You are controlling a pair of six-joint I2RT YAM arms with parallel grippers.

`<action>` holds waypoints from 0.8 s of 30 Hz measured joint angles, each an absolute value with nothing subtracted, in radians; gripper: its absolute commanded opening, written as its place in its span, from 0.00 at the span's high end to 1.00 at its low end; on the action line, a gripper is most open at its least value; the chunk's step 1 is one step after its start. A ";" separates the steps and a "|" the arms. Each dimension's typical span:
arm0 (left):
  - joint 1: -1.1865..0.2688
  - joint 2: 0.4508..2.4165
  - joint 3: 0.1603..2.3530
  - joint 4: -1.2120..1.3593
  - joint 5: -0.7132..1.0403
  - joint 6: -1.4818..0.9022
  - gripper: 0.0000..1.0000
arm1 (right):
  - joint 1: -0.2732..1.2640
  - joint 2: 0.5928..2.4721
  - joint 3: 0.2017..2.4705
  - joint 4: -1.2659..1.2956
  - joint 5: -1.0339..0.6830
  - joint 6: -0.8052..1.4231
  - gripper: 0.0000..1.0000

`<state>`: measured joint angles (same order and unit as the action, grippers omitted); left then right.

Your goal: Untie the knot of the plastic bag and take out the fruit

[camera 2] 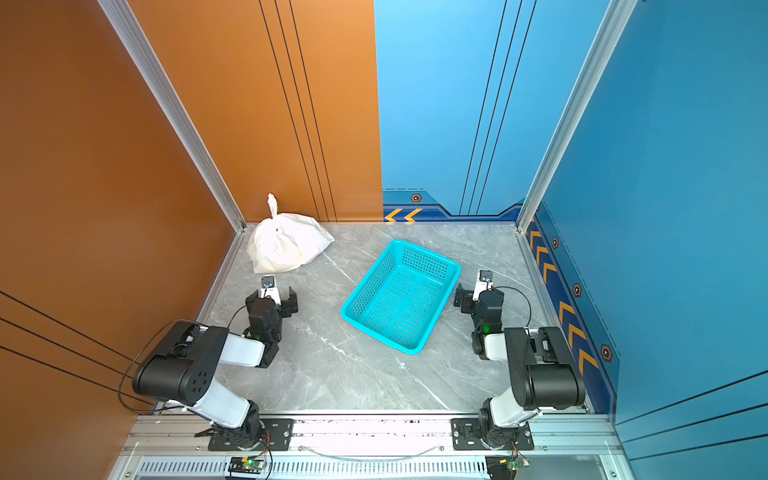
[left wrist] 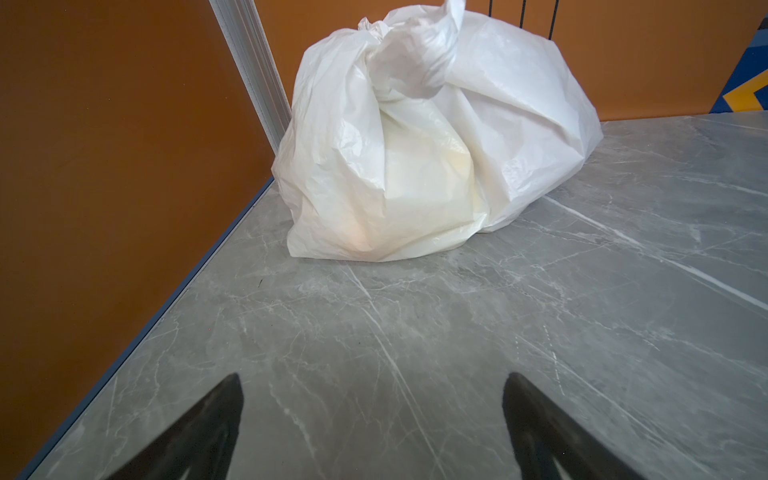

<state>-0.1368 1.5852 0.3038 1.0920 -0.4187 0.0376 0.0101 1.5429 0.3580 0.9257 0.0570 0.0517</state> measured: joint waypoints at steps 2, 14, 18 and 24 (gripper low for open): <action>-0.137 1.585 0.308 1.086 -0.419 0.038 0.02 | 0.010 1.543 0.358 0.926 0.057 0.052 0.00; -0.130 1.585 0.318 1.050 -0.415 0.037 0.02 | 0.010 1.543 0.358 0.921 0.059 0.052 0.00; -0.133 1.582 0.317 1.051 -0.427 0.037 0.02 | 0.010 1.467 0.387 0.775 0.093 0.068 0.00; -0.139 1.571 0.315 1.057 -0.443 0.037 0.02 | 0.034 1.254 0.586 0.395 0.197 0.104 0.00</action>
<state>-0.1387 1.5707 0.3153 1.0573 -0.4431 0.0372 0.0341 1.2541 0.5858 0.3950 0.1970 0.1043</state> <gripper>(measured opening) 0.979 0.999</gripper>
